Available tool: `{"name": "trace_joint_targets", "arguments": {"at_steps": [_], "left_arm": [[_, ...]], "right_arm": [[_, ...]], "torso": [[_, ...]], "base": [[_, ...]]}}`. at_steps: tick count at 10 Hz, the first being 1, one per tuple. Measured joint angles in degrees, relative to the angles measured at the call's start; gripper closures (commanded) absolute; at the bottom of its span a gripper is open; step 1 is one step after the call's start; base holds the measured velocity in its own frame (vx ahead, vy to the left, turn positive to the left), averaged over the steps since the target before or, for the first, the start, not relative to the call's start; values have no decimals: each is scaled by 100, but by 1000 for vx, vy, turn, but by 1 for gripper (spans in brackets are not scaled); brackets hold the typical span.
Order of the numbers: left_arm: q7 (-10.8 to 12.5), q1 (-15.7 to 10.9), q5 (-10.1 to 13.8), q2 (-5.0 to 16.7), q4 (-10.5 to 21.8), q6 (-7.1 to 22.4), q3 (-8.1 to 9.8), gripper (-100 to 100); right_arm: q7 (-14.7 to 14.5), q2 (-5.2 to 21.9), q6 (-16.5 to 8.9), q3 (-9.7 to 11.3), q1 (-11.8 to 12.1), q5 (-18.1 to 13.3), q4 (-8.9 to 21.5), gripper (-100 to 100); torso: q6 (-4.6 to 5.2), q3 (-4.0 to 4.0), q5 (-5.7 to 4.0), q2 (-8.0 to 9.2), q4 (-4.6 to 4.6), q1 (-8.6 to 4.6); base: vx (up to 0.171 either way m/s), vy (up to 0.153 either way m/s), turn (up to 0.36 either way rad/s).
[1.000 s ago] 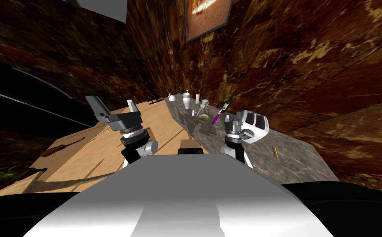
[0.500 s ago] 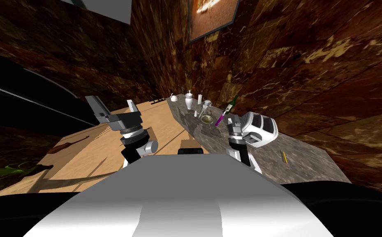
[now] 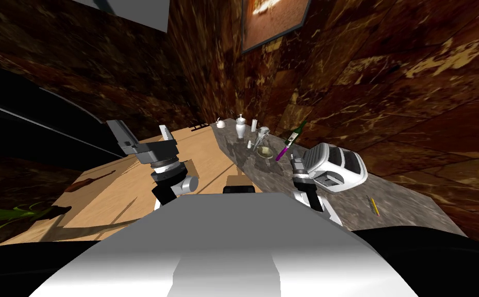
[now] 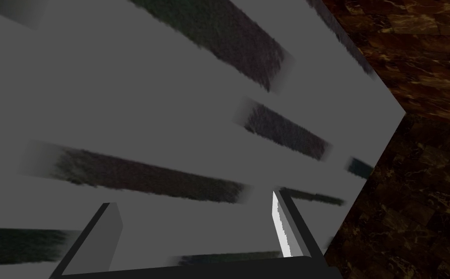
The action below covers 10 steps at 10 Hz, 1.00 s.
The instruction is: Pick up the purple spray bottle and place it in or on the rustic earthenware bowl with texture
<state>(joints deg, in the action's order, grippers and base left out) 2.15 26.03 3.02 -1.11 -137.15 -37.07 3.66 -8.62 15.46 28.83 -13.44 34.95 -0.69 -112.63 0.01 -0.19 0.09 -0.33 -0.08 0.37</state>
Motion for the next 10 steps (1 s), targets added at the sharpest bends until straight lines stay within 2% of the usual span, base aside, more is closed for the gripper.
{"name": "trace_joint_targets", "arguments": {"at_steps": [2, 4, 5, 7, 9, 10], "left_arm": [[0, 0, 0, 0, 0, 0, 0, 0], [0, 0, 0, 0, 0, 0, 0, 0], [0, 0, 0, 0, 0, 0, 0, 0], [0, 0, 0, 0, 0, 0, 0, 0], [0, 0, 0, 0, 0, 0, 0, 0], [0, 0, 0, 0, 0, 0, 0, 0]], "right_arm": [[-215, 244, -197, -262, -105, -126, 437, -100], [-473, 398, -509, -453, -113, -299, 692, -100], [-581, 485, -682, -564, -35, -375, 718, -100], [-799, 667, -888, -765, -41, -543, 1103, -100], [-990, 828, -1213, -956, 58, -708, 1236, -100], [-1031, 915, -1306, -998, -6, -741, 1355, -100]], "torso": [[-1, -1, 0, -3, 0, 5], [-1, -8, 2, -13, -3, 12], [0, -6, 4, -11, -3, 20], [0, -5, 4, -8, -2, 21], [-1, -11, 5, -18, -4, 20], [-2, -4, 2, -6, -2, 4]], "base": [[104, 127, -2], [123, 144, -15], [93, 144, -33], [128, 157, -36], [114, 130, -33], [72, 78, -27]]}}
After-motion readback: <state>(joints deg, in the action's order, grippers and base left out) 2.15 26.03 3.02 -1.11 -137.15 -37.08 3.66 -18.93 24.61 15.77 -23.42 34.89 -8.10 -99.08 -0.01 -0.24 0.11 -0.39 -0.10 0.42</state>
